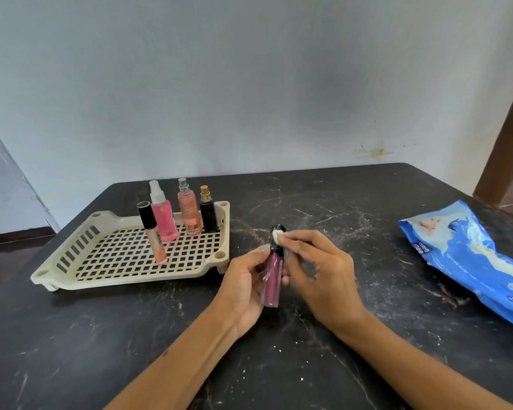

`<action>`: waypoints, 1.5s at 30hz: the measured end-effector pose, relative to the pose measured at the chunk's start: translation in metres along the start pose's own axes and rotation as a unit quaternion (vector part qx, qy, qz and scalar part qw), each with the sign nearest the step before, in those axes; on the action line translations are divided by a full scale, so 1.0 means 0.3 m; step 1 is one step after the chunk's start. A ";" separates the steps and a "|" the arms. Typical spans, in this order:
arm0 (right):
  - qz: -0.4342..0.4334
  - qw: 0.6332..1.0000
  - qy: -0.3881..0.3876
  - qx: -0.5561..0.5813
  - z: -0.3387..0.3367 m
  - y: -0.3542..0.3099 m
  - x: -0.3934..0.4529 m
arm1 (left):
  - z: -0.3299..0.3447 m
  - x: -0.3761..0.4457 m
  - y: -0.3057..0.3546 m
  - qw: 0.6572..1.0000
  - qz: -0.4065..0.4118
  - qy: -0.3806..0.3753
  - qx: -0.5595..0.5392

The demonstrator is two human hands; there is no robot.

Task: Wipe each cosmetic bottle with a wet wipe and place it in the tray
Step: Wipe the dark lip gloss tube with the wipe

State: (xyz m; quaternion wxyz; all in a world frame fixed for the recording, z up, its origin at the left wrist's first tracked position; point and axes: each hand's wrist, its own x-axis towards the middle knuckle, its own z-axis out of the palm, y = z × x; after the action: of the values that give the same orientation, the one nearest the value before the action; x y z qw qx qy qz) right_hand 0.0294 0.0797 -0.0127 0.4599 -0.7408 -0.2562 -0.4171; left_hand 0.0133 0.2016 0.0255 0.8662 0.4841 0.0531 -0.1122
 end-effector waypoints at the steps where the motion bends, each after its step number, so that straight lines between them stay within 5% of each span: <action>1: -0.005 1.000 -0.001 0.003 0.000 -0.005 -0.006 | -0.001 -0.001 0.002 1.000 0.002 0.004 -0.001; 7: 0.000 0.999 0.017 -0.028 -0.008 0.010 0.005 | 0.003 0.005 0.002 1.000 -0.015 0.019 -0.013; 15: -0.119 0.988 -0.086 -0.045 -0.007 -0.028 -0.036 | -0.022 0.009 0.011 0.998 -0.041 0.024 -0.049; 20: -0.046 0.997 -0.032 -0.048 -0.003 -0.002 -0.019 | -0.023 0.018 0.002 0.998 -0.020 0.025 -0.048; 26: -0.124 0.986 -0.107 -0.001 0.001 -0.050 -0.050 | -0.035 0.024 0.010 0.994 -0.056 -0.005 -0.092; 32: -0.030 0.999 -0.031 -0.029 0.008 -0.020 -0.025 | -0.035 0.019 0.005 0.996 -0.045 -0.013 -0.073; 39: -0.181 0.973 -0.133 -0.052 -0.002 -0.053 -0.050 | -0.033 0.035 0.011 0.995 -0.017 0.007 -0.093; 45: -0.125 0.981 -0.095 -0.115 -0.002 -0.020 -0.028 | -0.027 0.022 0.013 0.998 -0.011 -0.012 -0.055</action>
State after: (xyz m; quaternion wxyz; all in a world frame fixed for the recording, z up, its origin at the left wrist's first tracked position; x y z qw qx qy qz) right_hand 0.0201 0.0818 -0.0170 0.2899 -0.7869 -0.3397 -0.4258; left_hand 0.0207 0.2097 0.0230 0.8907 0.4340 0.0540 -0.1239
